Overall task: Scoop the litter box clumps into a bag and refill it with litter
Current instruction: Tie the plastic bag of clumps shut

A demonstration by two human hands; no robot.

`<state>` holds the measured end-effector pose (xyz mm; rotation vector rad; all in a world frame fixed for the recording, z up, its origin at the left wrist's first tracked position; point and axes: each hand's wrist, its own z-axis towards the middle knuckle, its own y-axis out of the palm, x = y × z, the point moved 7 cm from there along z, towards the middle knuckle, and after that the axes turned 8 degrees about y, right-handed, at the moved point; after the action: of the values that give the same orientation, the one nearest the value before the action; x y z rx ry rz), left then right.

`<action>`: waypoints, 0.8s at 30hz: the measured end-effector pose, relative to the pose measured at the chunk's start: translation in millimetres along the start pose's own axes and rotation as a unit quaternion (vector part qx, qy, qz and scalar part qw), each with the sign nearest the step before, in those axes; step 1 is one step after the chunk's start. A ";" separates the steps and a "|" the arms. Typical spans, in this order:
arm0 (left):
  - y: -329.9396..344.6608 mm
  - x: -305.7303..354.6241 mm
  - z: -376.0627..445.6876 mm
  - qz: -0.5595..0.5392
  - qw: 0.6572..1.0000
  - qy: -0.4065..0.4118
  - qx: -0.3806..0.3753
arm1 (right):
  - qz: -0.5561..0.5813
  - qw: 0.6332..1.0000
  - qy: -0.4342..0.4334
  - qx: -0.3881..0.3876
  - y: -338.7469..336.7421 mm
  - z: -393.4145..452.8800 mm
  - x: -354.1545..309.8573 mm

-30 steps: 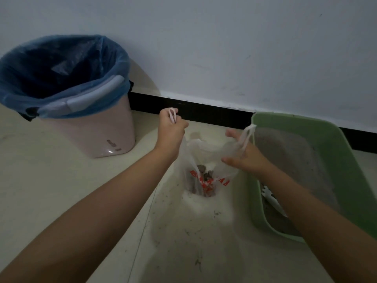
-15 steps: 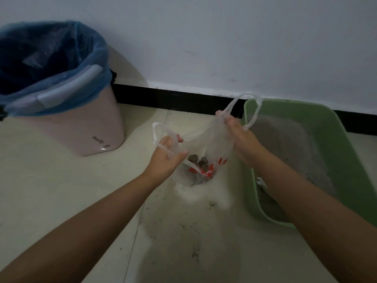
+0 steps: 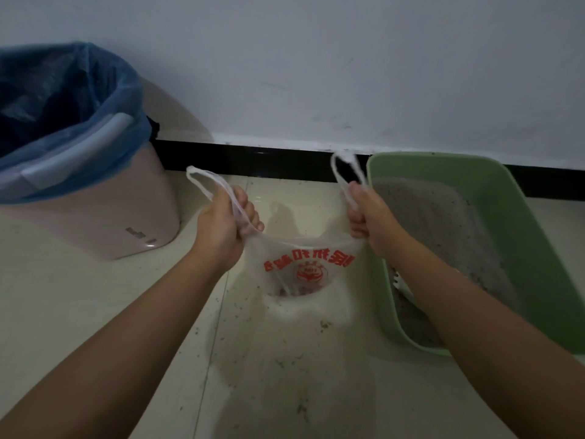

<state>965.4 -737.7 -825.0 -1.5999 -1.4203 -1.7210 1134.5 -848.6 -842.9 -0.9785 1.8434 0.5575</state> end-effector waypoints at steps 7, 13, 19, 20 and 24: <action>-1.0 -2.2 11.3 -0.019 0.999 0.015 0.031 | -0.145 0.988 0.012 0.059 -4.5 5.2 12.9; -15.3 -7.7 13.8 0.211 0.976 0.031 0.038 | 0.074 0.996 0.011 0.043 -0.8 3.0 23.4; -13.8 -27.1 15.4 -0.055 0.996 -0.076 0.014 | 0.246 0.968 0.056 0.004 21.8 4.9 32.3; -11.1 -28.8 14.8 -0.058 0.995 -0.083 -0.001 | 0.244 0.968 0.061 -0.002 25.4 5.5 33.9; -10.2 -35.0 16.1 -0.076 0.993 -0.084 0.024 | 0.251 0.964 0.083 -0.017 35.4 4.6 39.1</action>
<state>974.5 -731.8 -863.3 -1.6830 -1.6897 -1.6517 1098.8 -840.0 -881.0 -0.5849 2.2546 0.8318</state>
